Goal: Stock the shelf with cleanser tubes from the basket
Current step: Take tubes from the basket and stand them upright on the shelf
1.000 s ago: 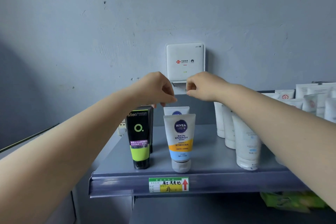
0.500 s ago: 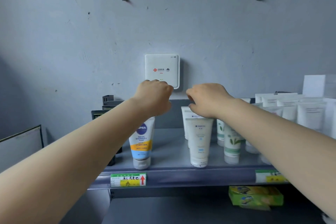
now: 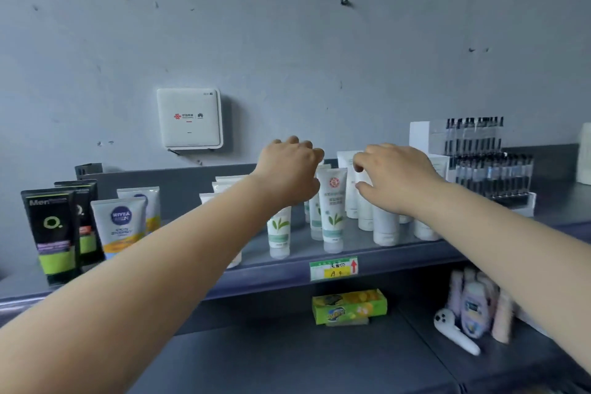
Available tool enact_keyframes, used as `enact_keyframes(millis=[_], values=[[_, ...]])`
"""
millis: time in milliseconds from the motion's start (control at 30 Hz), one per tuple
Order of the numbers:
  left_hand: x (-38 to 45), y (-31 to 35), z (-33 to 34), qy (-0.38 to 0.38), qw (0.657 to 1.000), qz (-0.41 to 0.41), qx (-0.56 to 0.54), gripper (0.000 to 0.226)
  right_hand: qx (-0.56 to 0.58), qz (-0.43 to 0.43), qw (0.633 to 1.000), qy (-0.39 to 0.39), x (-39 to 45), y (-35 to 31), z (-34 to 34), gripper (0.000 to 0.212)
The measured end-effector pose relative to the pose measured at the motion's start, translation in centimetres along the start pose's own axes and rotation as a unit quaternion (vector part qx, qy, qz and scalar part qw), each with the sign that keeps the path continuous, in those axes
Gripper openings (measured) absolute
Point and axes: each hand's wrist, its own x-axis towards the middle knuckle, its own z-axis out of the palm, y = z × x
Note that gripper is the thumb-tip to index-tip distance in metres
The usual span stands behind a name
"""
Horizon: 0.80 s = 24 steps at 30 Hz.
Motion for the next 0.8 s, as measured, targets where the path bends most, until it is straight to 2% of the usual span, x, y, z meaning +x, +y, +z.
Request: enact_keyframes(millis=[367,800], values=[[4.0,13.8,1.4,-0.021,0.992,0.106,-0.057,0.045,-0.042,0.102,0.991,-0.08,-10.8,10.1,-0.6,0.036],[9.1,30.3,6.7,-0.028,0.959,0.244,-0.142,0.051,-0.121,0.221,0.947,-0.201,-22.6,20.0,3.3,0.046]])
